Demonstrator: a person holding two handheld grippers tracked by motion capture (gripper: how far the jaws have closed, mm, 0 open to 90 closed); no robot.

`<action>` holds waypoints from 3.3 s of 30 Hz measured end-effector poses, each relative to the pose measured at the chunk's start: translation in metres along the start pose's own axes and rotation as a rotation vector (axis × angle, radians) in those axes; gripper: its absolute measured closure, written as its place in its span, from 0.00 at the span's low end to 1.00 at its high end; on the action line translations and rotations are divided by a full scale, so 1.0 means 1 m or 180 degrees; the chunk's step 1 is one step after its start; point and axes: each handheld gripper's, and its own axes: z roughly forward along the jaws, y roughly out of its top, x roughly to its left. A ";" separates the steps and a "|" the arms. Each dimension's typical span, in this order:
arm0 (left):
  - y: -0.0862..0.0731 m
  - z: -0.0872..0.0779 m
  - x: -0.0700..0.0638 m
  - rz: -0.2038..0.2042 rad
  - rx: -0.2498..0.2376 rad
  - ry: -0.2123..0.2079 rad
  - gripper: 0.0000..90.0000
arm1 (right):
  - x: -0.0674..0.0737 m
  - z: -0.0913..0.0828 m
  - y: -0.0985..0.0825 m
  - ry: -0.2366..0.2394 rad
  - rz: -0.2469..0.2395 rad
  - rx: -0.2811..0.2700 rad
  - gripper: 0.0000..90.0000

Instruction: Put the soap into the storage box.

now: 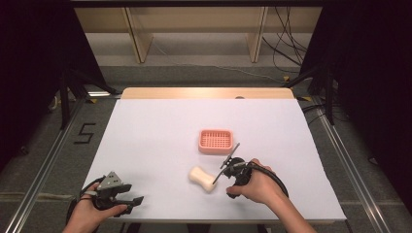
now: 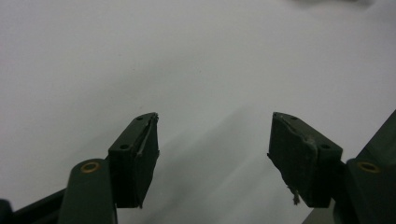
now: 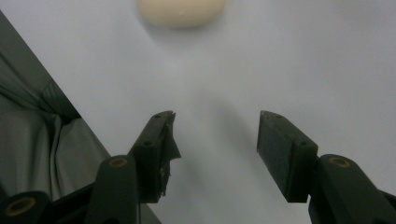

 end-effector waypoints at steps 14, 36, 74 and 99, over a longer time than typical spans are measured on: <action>0.000 0.001 0.000 0.0011 0.0004 0.0015 0.36 | -0.001 0.002 0.019 0.0019 -0.0215 -0.0070 0.52; 0.000 0.001 0.000 0.0011 0.0007 0.0008 0.36 | 0.010 0.001 0.053 0.0098 -0.0144 -0.0043 0.52; 0.000 -0.001 0.001 0.0027 0.0017 -0.0047 0.36 | 0.015 0.026 0.095 0.0113 -0.0376 0.0079 0.43; 0.000 -0.001 0.001 0.0025 0.0024 -0.0056 0.36 | 0.018 0.043 0.106 0.0215 -0.0297 0.0318 0.44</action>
